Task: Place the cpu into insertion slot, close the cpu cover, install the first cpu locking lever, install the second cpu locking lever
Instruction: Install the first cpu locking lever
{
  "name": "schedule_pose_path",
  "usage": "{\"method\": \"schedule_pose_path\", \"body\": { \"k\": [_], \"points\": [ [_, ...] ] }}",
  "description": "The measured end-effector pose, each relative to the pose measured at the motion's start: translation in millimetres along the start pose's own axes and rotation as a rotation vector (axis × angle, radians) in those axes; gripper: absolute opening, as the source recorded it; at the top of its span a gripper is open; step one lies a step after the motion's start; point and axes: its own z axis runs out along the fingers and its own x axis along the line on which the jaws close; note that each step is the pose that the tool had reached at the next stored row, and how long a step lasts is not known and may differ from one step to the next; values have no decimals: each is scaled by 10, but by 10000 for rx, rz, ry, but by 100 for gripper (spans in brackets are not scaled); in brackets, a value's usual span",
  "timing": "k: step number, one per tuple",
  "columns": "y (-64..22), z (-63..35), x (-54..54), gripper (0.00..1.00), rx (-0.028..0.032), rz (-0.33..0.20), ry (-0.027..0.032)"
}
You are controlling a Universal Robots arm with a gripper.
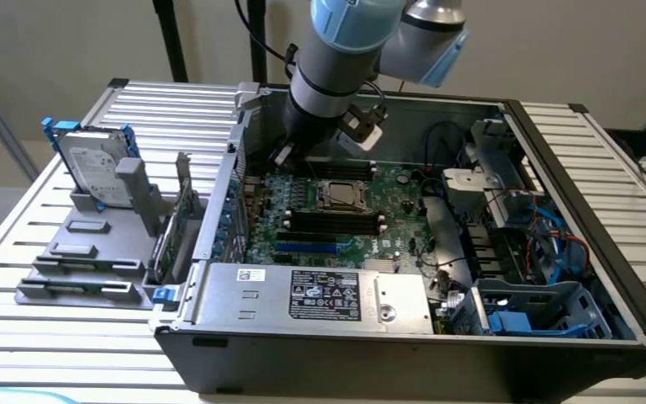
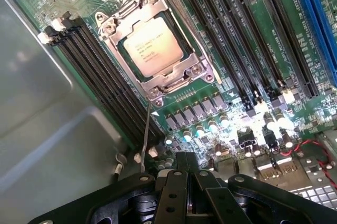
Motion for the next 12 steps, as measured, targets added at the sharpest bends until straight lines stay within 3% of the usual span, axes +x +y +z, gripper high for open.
{"method": "schedule_pose_path", "body": {
  "k": [6,8,12],
  "points": [
    [-37,1,-23,11,233,185,441],
    [-42,2,-26,11,251,320,551],
    [-44,2,-28,11,213,688,745]
  ]
}}
